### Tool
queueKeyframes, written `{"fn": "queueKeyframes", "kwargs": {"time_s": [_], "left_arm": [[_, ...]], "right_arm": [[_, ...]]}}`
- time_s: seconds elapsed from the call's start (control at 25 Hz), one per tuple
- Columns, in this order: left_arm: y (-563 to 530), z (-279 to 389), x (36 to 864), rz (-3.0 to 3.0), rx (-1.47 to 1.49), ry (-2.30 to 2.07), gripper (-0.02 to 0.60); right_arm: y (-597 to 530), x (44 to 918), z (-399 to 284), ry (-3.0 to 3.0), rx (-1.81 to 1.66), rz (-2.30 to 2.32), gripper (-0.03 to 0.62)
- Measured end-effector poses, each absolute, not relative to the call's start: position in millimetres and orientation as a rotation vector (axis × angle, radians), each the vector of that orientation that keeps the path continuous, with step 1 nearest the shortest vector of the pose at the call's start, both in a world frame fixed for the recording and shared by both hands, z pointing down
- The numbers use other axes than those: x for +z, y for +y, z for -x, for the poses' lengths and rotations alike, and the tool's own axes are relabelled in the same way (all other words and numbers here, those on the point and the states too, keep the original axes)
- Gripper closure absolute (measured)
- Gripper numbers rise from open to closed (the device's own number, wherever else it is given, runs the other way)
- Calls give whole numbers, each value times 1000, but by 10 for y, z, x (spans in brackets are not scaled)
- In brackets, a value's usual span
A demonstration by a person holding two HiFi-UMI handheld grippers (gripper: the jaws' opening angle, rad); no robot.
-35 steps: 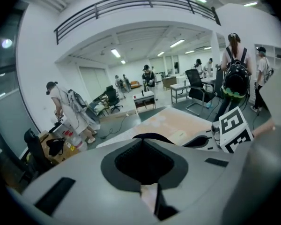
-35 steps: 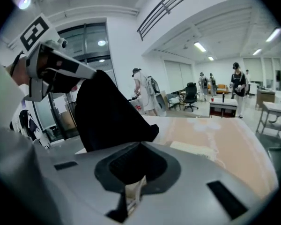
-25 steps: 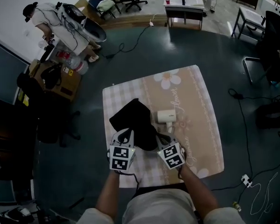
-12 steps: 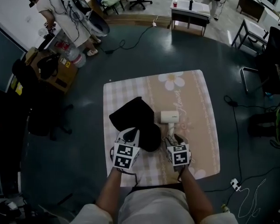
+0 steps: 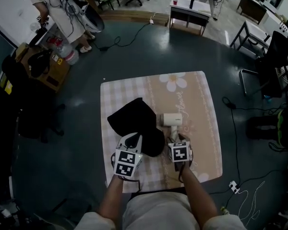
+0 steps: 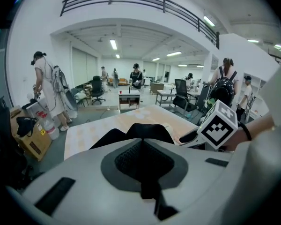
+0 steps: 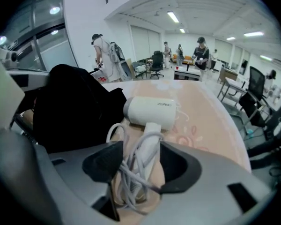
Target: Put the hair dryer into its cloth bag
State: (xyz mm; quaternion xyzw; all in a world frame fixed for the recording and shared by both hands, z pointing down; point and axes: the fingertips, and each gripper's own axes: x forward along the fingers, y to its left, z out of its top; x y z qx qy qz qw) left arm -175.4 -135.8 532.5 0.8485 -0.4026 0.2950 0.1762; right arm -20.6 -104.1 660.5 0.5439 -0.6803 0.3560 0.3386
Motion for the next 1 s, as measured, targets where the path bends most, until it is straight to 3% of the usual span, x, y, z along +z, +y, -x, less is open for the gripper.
{"fn": "queueKeyframes", "kwargs": {"time_s": [0.6, 1.0], "left_arm": [[-1403, 1791, 5511, -2406, 788, -1022, 566], [-1292, 1694, 5550, -2386, 841, -1039, 566]], "right_arm": [[-1211, 7016, 188, -1631, 1115, -1281, 313], [-1161, 6923, 48, -1714, 1111, -1192, 411]]}}
